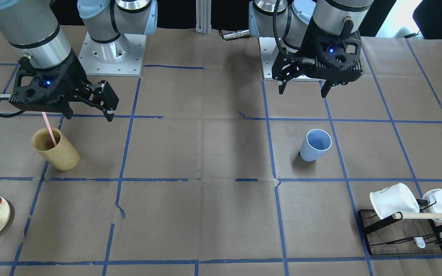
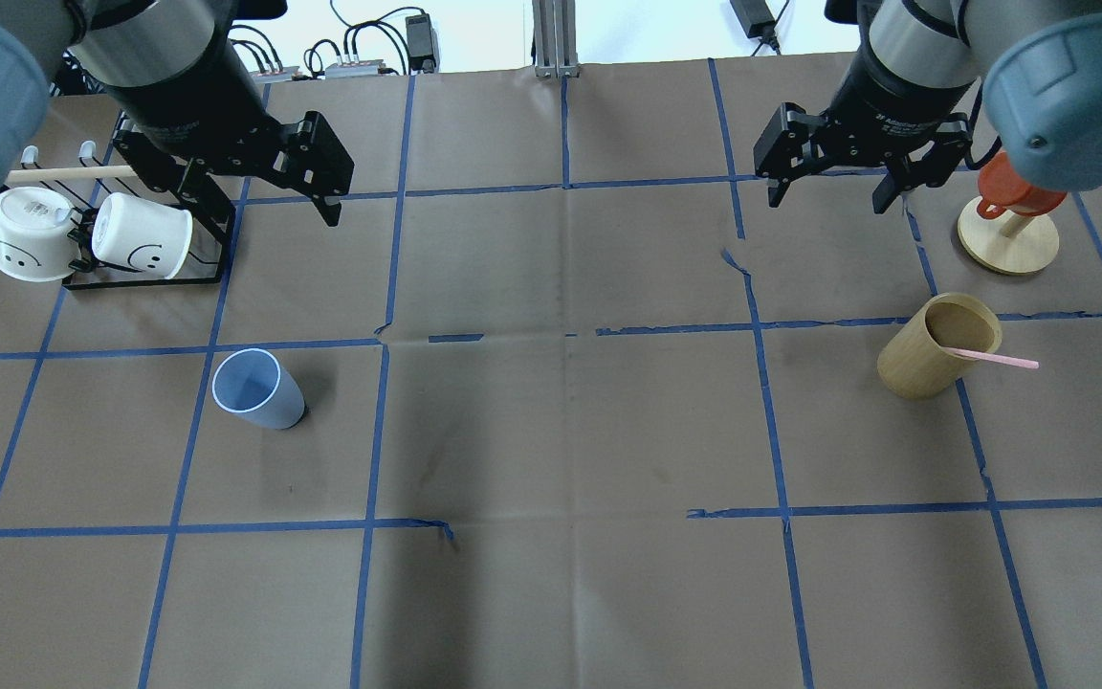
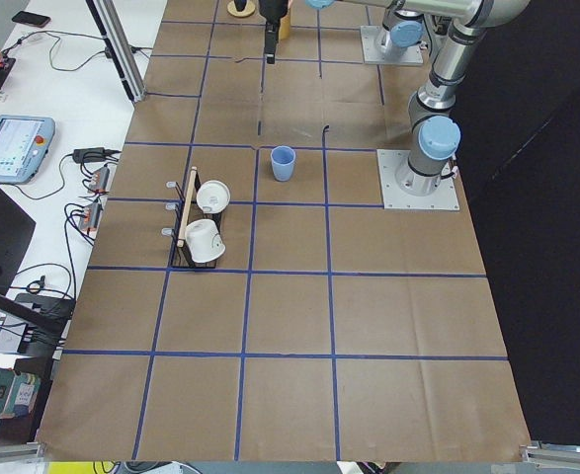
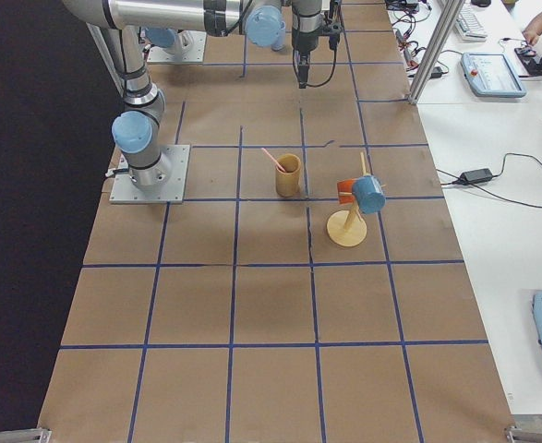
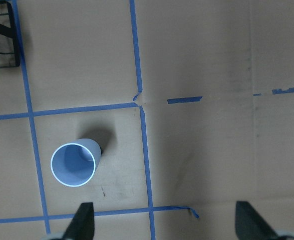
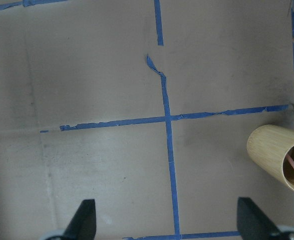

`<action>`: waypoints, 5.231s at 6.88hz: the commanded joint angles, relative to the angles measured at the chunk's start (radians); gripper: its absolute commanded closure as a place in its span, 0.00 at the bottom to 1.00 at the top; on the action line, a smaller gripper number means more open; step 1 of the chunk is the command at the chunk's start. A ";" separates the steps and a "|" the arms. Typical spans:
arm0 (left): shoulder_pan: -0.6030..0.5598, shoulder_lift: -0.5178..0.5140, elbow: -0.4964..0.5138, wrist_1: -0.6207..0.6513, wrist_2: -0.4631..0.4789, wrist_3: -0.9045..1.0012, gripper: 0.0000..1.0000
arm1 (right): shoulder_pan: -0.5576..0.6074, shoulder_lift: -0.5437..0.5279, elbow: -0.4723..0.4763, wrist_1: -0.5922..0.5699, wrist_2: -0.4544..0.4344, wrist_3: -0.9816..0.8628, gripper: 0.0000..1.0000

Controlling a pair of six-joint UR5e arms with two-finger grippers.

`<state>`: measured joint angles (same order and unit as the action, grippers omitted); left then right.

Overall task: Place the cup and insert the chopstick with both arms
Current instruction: 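Move the right gripper toward the bamboo cup holding the pink chopstick, then lower the right gripper onto the chopstick while the left reaches for the blue cup, then grasp the blue cup with the left gripper while the right grips the chopstick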

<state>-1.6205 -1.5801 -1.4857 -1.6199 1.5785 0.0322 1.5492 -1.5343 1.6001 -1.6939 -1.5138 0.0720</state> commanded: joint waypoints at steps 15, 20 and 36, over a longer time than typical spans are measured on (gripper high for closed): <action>0.008 0.002 0.001 0.002 0.000 0.003 0.00 | -0.214 -0.024 0.073 0.053 -0.128 -0.552 0.00; 0.109 -0.028 -0.074 0.000 -0.003 0.029 0.00 | -0.285 0.048 0.226 0.028 -0.261 -0.552 0.00; 0.403 -0.110 -0.593 0.578 -0.015 0.356 0.93 | -0.307 0.042 0.244 0.160 -0.319 -0.502 0.97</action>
<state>-1.2159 -1.6890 -2.0764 -1.0423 1.5696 0.3934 1.2426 -1.4900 1.8487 -1.5440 -1.8366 -0.4334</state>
